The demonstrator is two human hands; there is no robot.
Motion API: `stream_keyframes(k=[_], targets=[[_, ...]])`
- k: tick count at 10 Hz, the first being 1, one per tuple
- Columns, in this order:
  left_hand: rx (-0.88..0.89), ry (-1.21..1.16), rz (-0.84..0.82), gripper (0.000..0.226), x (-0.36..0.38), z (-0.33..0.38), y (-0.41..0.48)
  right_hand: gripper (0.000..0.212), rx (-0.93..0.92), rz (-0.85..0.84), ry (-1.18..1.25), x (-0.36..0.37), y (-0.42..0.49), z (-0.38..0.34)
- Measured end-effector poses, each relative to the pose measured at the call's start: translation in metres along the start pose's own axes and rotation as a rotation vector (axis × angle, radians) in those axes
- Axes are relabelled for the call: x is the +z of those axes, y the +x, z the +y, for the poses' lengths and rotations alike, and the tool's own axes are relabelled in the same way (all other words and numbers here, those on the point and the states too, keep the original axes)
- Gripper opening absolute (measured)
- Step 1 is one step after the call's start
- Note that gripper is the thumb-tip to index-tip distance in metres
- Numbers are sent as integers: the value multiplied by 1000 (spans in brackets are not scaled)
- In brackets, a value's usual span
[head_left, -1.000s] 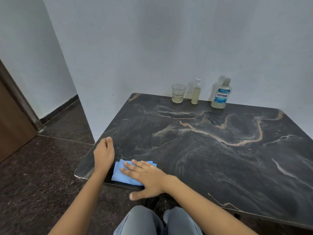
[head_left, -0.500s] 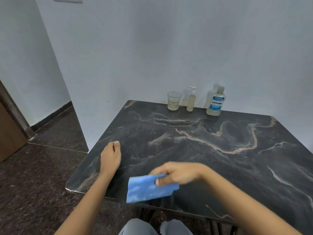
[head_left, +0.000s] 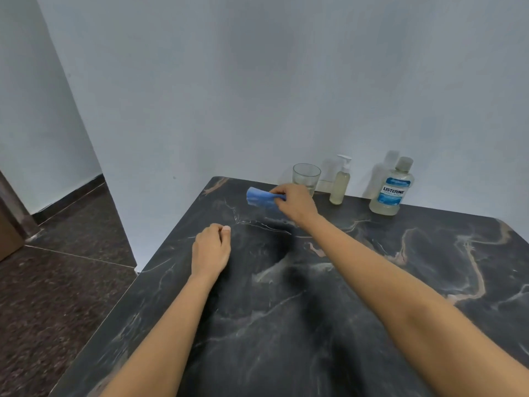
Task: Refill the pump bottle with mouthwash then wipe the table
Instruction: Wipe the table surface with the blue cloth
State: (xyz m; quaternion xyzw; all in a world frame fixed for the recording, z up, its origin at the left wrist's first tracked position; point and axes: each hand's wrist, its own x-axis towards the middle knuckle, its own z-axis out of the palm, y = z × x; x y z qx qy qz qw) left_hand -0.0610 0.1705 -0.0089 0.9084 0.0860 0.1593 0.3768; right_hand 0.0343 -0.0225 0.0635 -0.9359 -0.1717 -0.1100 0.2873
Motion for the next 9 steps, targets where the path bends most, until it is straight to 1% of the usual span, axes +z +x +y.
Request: stream_keyframes(k=[1, 2, 3, 4, 5, 6, 7, 8, 9], targets=[[21, 52, 22, 34, 14, 5, 17, 27, 41, 100, -41, 24, 29, 14], [73, 184, 60, 32, 29, 0, 24, 29, 49, 186, 28, 49, 67, 22], [109, 263, 58, 36, 37, -8, 24, 33, 29, 218, 38, 59, 92, 25], [105, 292, 62, 39, 40, -12, 29, 37, 3, 182, -8, 73, 121, 26], [97, 289, 71, 39, 40, -11, 30, 35, -32, 99, -27, 85, 128, 30], [89, 270, 70, 38, 39, -11, 28, 36, -95, -115, -85, 100, 119, 42], [83, 268, 66, 39, 39, -11, 29, 36, -99, -177, -38, 102, 114, 49], [96, 273, 60, 39, 39, -8, 27, 44, -99, -292, -76, 91, 109, 50], [80, 280, 71, 40, 37, -9, 29, 47, -135, -364, -150, 92, 109, 46]])
